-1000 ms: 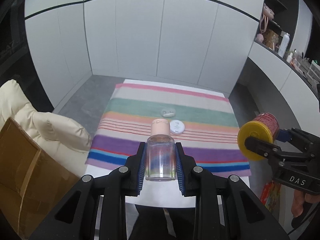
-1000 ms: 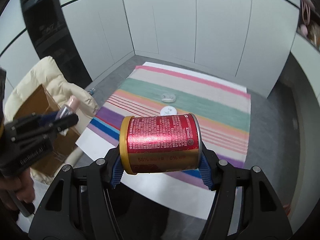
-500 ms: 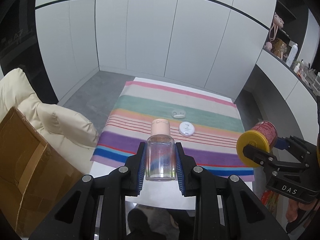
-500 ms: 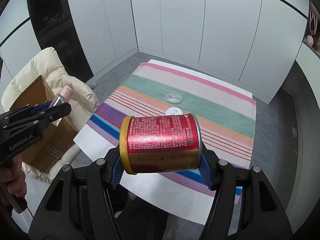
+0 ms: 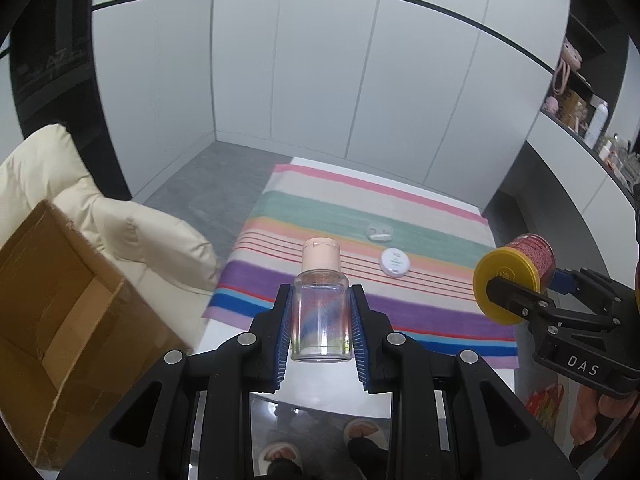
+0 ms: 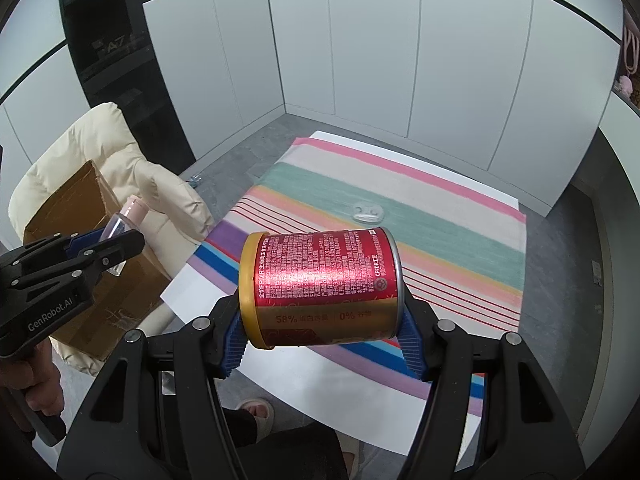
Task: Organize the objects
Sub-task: 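Lift and carry the clear bottle and red-gold can over the cardboard box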
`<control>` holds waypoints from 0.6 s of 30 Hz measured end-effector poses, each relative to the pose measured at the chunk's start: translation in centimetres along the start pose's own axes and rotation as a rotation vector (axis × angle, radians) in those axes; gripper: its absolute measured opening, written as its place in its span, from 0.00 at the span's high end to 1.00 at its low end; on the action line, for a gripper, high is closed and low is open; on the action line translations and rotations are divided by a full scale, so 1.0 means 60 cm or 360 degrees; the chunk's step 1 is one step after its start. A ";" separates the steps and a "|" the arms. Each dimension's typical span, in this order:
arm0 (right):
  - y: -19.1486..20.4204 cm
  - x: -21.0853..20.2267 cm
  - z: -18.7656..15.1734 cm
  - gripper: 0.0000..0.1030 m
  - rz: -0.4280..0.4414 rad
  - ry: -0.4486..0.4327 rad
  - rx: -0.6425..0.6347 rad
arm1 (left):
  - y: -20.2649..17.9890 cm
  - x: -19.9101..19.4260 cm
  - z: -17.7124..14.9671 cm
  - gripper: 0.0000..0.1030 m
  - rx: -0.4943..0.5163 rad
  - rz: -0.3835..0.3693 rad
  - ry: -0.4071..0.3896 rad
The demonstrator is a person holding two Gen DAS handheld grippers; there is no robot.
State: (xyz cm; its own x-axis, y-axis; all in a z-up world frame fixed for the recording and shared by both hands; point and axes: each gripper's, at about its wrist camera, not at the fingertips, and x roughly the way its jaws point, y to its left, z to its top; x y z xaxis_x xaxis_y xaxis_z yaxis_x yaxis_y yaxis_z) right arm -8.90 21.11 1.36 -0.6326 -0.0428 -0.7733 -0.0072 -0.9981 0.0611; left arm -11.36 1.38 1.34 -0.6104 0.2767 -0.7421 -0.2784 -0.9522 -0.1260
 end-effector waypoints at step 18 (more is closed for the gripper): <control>0.144 0.033 0.030 0.37 0.0140 -0.0008 -0.0159 | 0.127 -0.045 -0.037 0.73 -0.0125 0.0166 -0.0009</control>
State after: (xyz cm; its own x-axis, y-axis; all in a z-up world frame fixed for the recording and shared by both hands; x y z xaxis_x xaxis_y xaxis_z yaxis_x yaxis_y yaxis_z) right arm -11.62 12.46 1.48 -0.6313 -0.1306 -0.7645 0.1259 -0.9899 0.0652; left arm -10.15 -6.93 0.92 -0.6372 0.1760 -0.7503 -0.1542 -0.9830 -0.0997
